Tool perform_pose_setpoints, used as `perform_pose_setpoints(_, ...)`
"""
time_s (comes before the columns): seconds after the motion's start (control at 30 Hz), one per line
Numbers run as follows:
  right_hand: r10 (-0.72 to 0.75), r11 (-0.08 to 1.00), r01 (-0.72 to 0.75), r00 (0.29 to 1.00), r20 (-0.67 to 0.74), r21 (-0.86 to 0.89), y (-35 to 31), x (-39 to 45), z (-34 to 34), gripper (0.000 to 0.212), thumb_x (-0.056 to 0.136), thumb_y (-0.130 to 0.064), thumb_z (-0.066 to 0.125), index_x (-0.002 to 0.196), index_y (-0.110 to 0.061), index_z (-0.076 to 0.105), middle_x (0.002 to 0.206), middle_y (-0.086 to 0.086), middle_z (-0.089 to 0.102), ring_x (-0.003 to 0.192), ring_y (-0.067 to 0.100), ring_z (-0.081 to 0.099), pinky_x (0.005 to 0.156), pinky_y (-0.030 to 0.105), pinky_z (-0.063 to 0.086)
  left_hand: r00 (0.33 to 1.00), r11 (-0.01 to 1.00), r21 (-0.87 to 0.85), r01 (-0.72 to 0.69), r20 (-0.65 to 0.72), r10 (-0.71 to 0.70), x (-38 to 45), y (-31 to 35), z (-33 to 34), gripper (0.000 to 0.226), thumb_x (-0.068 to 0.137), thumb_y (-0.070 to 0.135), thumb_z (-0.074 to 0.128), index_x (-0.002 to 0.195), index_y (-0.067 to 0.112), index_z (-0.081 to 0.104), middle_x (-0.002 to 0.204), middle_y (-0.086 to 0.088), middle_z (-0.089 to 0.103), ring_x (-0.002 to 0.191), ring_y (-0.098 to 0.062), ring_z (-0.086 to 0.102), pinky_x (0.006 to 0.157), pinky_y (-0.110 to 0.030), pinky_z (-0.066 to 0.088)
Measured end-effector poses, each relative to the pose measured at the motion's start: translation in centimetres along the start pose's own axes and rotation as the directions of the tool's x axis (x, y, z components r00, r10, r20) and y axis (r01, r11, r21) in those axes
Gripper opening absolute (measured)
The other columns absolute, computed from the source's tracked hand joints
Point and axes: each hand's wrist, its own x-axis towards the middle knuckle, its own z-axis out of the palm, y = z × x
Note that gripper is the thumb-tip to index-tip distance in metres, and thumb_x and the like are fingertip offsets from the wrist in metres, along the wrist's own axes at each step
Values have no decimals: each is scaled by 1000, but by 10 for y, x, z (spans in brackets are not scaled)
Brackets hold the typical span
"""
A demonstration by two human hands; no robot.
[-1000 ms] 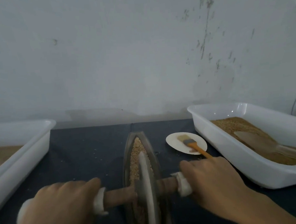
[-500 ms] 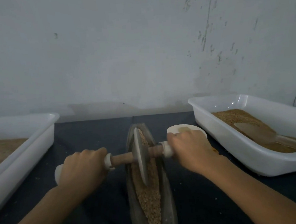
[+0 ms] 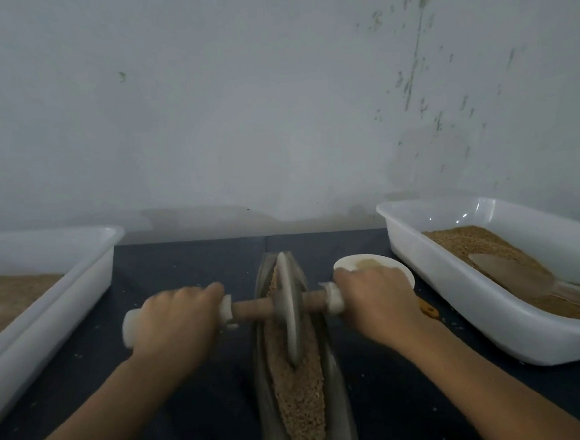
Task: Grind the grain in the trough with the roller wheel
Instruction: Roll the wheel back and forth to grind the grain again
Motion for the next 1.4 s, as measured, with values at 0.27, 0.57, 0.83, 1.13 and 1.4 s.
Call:
perform_pose_setpoints(0.27,-100,994,101,995,27,-36,-2,-19,-19,28,81,-35,64,86,-27,37,77,-3,59,66,19,52,51,28,23,993,997,-57,-55,98,60,-18,-7,-4,30,83,61,49,84,34,36,74,12,46,71,-12,53,61,-29,34)
perform_pose_setpoints(0.57,-97,990,78,980,172,119,-2,-59,-34,38,81,-46,61,77,-36,25,67,-10,38,63,10,39,50,25,19,989,990,18,-143,-32,143,-51,-2,-37,35,70,60,60,72,32,40,61,9,50,61,-15,62,51,-29,26)
perform_pose_setpoints(0.83,66,996,-66,998,16,59,3,20,13,21,86,-36,57,85,-27,39,77,-5,59,66,17,52,56,32,36,999,1000,15,-14,34,14,35,2,0,18,83,46,58,90,34,46,84,9,59,80,-16,60,63,-31,40)
perform_pose_setpoints(1.13,-128,990,121,988,84,74,-5,-63,-50,45,59,-40,78,78,-35,37,71,-8,60,56,8,48,47,18,20,987,974,-160,-158,-3,160,-62,-18,-17,33,64,74,38,80,47,34,67,15,47,71,-2,61,61,-28,46)
perform_pose_setpoints(1.4,-67,997,67,998,14,43,0,-38,-17,44,68,-36,74,77,-32,30,65,-8,52,56,14,43,45,24,15,998,1000,-22,-23,65,24,-25,-6,-8,28,77,66,47,84,42,35,76,13,49,76,-7,54,62,-29,33)
